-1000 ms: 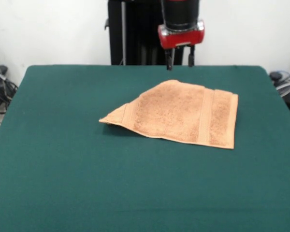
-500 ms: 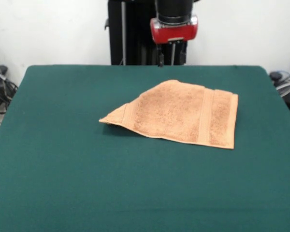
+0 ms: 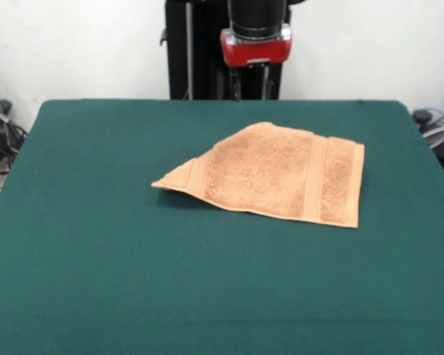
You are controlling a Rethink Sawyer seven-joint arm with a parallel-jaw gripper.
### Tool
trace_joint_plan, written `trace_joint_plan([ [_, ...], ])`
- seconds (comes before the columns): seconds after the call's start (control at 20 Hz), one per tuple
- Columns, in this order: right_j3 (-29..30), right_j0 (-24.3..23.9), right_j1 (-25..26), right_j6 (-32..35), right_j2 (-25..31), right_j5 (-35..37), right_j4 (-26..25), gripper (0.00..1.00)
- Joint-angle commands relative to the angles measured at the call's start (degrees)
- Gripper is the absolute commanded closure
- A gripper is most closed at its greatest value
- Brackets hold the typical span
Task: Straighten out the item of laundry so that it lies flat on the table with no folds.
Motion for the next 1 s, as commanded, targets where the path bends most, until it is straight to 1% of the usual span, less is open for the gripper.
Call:
trace_joint_plan([
  [0.05, -3.5, 0.3, 2.4, 2.3, 0.0, 3.6, -2.5, 0.0],
  [0.2, -6.0, 1.7, 4.2, 2.9, -0.9, 6.7, -1.5, 0.0],
  [0.4, -8.3, 2.1, 7.4, 2.8, -0.2, 5.7, -1.5, 0.0],
  [0.55, -8.3, 1.8, 9.5, 3.6, -0.2, 5.1, -1.1, 0.0],
  [0.65, -8.3, 1.6, 9.9, 3.6, 0.1, 5.2, -0.8, 0.0],
  [0.8, -7.6, 0.1, 11.1, 2.8, 1.8, 6.0, 0.2, 0.0],
  [1.0, -5.4, -0.5, 10.3, 3.7, 2.2, 4.4, 0.6, 0.0],
])
